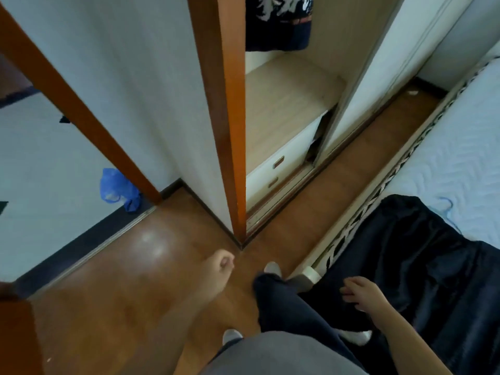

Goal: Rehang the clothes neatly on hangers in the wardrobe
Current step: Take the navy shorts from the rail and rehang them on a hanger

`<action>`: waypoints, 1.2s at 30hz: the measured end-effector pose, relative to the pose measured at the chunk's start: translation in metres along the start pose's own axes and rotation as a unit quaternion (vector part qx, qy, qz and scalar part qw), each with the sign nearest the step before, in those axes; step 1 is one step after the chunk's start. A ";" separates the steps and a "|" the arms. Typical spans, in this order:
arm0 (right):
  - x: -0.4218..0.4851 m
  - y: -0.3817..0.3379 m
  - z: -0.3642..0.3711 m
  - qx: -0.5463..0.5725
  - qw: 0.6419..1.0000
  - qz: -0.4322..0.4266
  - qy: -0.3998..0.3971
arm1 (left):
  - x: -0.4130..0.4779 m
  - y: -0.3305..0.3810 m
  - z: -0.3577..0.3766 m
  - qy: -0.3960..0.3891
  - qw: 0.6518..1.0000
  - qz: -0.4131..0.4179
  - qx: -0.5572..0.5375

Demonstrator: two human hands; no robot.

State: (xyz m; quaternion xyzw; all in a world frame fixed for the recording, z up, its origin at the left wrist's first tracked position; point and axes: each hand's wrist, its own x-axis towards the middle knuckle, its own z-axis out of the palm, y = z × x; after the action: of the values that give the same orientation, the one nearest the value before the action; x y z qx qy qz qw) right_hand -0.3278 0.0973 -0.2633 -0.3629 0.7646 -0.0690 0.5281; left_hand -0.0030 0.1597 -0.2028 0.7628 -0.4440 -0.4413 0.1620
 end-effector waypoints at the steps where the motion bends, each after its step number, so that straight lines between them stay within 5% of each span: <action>1: 0.007 -0.007 -0.005 0.013 1.000 0.003 0.008 | 0.010 0.023 -0.003 -0.025 1.000 0.015 0.009; 7: 0.069 -0.075 -0.045 0.051 0.998 0.010 0.027 | 0.089 0.130 -0.008 -0.019 0.991 0.132 0.029; 16: 0.087 -0.241 -0.107 0.053 0.971 -0.215 0.087 | 0.159 0.244 -0.036 0.062 0.963 0.261 -0.006; 29: -0.014 -0.439 -0.141 0.079 0.845 -0.518 0.111 | 0.180 0.338 -0.092 0.251 0.865 0.398 -0.174; 36: -0.054 -0.562 -0.161 0.028 0.738 -0.671 0.061 | 0.199 0.387 -0.138 0.410 0.773 0.443 -0.196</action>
State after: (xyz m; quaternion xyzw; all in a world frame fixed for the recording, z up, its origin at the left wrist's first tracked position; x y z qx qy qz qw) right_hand -0.1855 -0.3220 0.1219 -0.7619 0.3511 -0.4494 0.3070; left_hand -0.0534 -0.2378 0.0161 0.5421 -0.5284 -0.0434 0.6520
